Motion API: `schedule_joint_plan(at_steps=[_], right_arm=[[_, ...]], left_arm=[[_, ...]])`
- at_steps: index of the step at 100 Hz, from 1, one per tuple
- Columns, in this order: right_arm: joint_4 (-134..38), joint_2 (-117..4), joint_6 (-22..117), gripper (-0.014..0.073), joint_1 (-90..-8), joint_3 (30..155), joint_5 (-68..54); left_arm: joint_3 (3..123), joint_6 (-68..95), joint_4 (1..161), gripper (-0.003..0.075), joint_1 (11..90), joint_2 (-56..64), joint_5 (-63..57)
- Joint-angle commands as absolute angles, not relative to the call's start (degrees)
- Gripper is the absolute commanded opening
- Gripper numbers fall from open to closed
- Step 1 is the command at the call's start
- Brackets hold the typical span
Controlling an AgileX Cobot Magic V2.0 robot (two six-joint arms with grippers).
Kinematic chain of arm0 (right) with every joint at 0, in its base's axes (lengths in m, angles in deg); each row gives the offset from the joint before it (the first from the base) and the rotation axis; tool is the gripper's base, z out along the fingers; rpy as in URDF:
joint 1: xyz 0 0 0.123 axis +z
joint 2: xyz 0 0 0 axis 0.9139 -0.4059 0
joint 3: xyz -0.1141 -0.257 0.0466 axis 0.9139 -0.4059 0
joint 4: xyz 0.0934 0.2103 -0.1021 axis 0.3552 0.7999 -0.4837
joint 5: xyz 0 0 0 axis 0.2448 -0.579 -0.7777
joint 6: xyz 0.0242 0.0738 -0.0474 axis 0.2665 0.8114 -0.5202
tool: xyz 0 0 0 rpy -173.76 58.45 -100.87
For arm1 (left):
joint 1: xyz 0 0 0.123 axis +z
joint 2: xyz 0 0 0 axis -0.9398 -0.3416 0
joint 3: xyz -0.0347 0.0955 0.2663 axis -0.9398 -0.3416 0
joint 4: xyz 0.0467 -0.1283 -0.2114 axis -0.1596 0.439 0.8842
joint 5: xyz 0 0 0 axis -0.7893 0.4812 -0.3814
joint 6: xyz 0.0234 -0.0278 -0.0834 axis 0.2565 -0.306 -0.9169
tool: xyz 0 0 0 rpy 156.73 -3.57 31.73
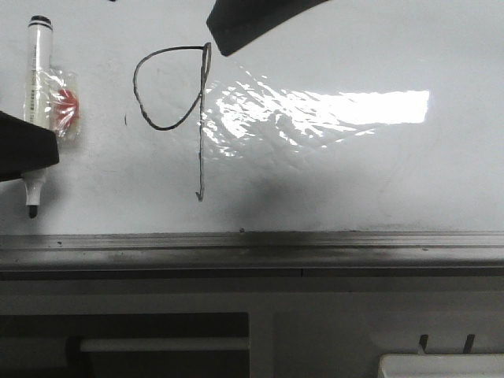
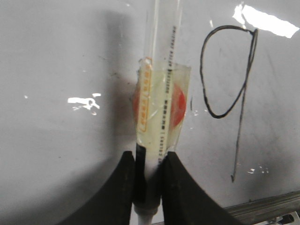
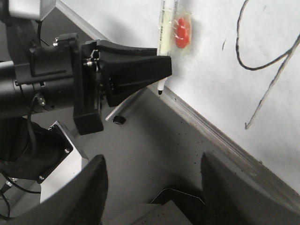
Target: Write number 9 on whiteboard
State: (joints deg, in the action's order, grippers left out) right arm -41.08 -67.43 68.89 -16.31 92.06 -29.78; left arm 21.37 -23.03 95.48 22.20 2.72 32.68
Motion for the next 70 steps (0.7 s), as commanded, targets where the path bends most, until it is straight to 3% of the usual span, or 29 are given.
schedule_joint_plan(at_steps=[1, 54, 61, 70], right_arm=[[-39.46, -65.78, 68.46, 0.0379, -16.23, 93.97, -27.1], [-38.44, -65.78, 68.46, 0.0379, -16.23, 93.97, -31.0], [-38.36, -65.78, 68.46, 0.0379, -16.23, 93.97, -31.14], [-38.06, -65.78, 68.46, 0.0379, -16.23, 93.97, -31.14]], left_arm=[[22.88, -22.48, 95.34, -0.002, 22.49, 2.19, 36.68], [22.88, -17.86, 95.33, -0.0014, 22.49, 0.67, 37.71], [22.88, -17.94, 95.33, 0.0032, 22.49, 0.67, 37.71], [22.88, -18.2, 95.54, 0.0147, 22.49, 0.67, 37.71]])
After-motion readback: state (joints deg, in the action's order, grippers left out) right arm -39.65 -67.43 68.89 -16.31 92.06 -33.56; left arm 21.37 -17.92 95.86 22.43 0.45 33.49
